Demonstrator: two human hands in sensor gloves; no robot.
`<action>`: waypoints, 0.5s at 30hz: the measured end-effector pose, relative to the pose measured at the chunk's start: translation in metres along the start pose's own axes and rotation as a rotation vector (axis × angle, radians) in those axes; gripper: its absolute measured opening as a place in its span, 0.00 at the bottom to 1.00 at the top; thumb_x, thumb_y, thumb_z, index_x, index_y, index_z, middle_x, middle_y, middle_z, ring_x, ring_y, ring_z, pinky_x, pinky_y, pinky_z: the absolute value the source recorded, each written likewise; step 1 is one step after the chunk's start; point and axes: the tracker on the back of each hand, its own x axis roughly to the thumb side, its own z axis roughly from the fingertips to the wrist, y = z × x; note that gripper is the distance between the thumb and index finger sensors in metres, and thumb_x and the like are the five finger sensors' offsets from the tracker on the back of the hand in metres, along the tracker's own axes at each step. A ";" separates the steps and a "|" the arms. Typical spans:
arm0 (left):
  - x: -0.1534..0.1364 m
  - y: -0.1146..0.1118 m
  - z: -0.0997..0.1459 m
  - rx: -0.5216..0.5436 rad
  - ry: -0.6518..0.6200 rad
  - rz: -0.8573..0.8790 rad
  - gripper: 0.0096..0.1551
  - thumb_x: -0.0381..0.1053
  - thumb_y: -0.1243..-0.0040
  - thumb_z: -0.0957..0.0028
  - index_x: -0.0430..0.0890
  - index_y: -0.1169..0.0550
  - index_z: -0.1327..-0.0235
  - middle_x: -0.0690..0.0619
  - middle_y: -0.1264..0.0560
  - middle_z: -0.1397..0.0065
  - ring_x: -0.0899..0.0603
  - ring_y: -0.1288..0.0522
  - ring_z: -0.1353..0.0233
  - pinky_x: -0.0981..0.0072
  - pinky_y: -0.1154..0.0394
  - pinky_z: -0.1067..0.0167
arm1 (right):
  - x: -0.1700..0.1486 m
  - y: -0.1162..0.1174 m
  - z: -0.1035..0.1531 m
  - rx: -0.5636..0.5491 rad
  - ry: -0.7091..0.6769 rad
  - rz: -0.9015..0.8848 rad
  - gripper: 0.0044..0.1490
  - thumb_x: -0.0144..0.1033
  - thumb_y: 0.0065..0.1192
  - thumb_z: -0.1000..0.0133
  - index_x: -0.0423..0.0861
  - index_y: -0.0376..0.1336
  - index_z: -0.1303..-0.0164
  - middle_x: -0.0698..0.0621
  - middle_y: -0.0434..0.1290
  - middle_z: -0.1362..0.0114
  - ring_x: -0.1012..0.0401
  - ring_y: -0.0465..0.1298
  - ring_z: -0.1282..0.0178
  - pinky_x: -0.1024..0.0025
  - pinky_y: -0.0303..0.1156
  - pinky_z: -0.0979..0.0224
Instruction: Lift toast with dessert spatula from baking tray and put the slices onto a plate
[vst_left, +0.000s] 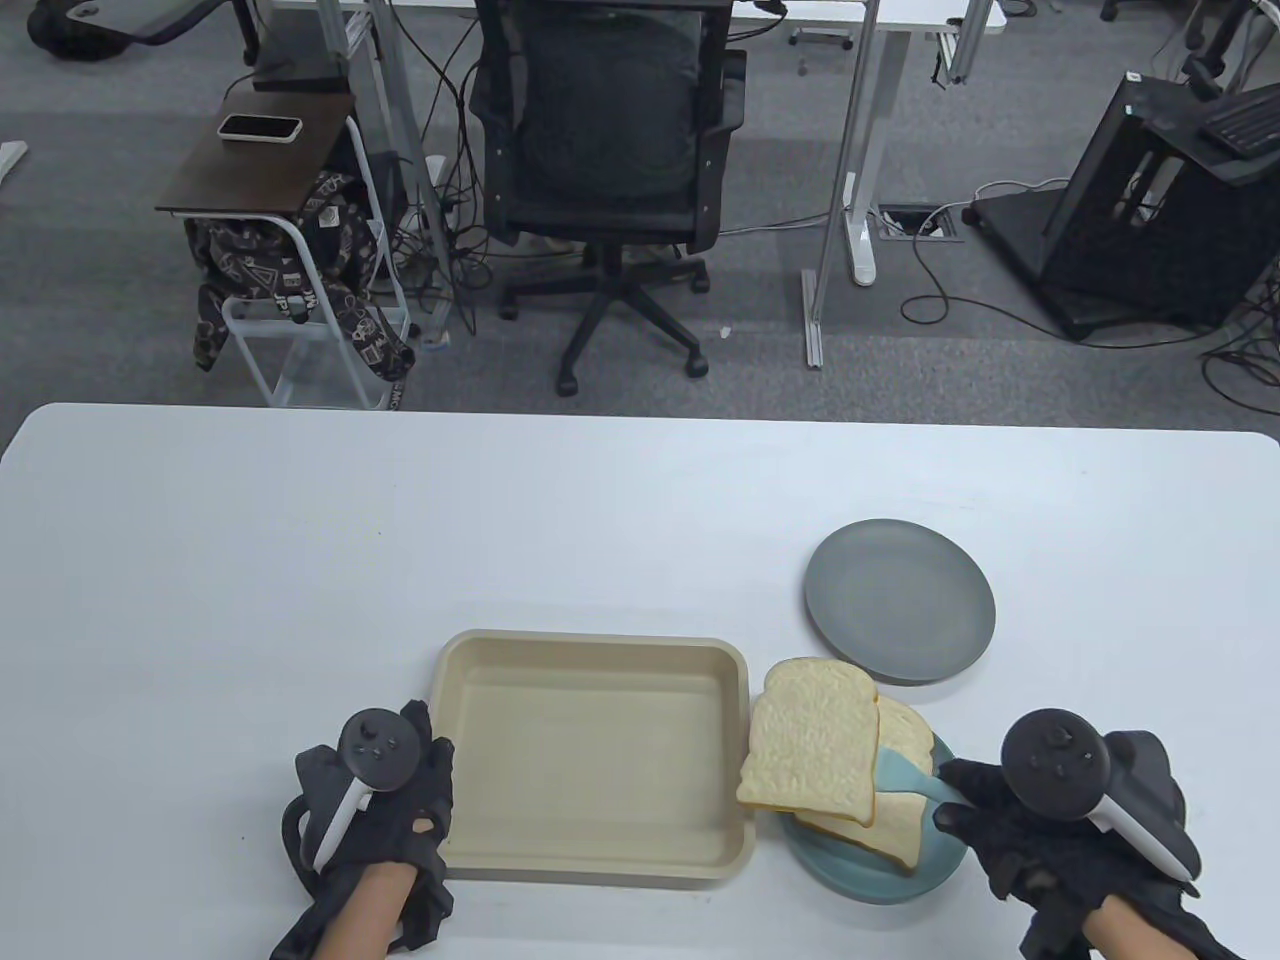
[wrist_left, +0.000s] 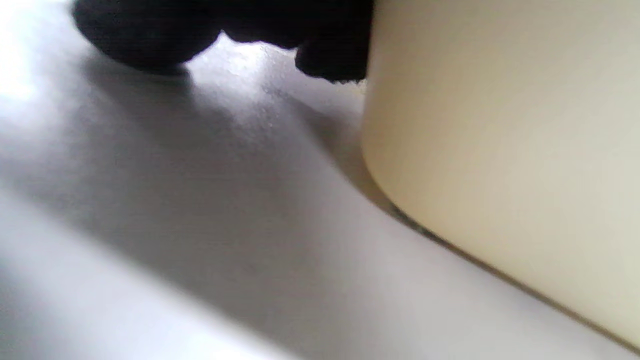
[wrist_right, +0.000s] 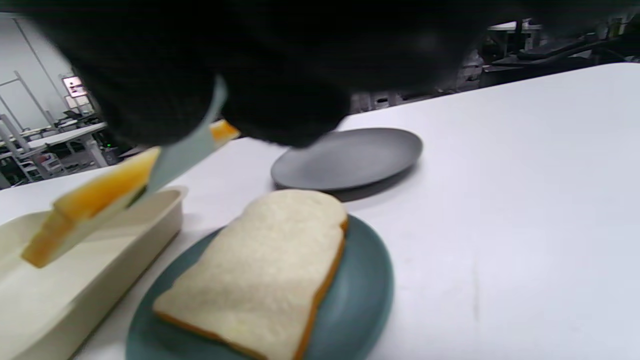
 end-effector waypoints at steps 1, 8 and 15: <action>0.000 0.000 0.000 0.000 0.000 0.000 0.36 0.60 0.52 0.36 0.47 0.40 0.18 0.55 0.19 0.60 0.49 0.21 0.72 0.52 0.18 0.61 | -0.006 0.001 0.001 -0.004 0.014 0.000 0.30 0.50 0.73 0.58 0.51 0.75 0.48 0.53 0.84 0.68 0.63 0.80 0.89 0.64 0.80 0.86; 0.000 0.000 0.000 -0.001 0.000 0.001 0.36 0.60 0.52 0.36 0.47 0.40 0.17 0.55 0.19 0.60 0.49 0.21 0.72 0.52 0.18 0.61 | -0.037 0.021 0.006 0.004 0.076 -0.015 0.30 0.50 0.74 0.59 0.51 0.75 0.48 0.53 0.84 0.68 0.63 0.80 0.89 0.64 0.80 0.86; 0.000 0.000 0.000 -0.001 -0.001 0.001 0.36 0.60 0.52 0.36 0.47 0.40 0.18 0.55 0.19 0.60 0.49 0.21 0.72 0.52 0.18 0.61 | -0.040 0.033 0.008 0.023 0.105 0.013 0.30 0.50 0.73 0.58 0.51 0.74 0.47 0.53 0.84 0.68 0.63 0.80 0.89 0.64 0.80 0.87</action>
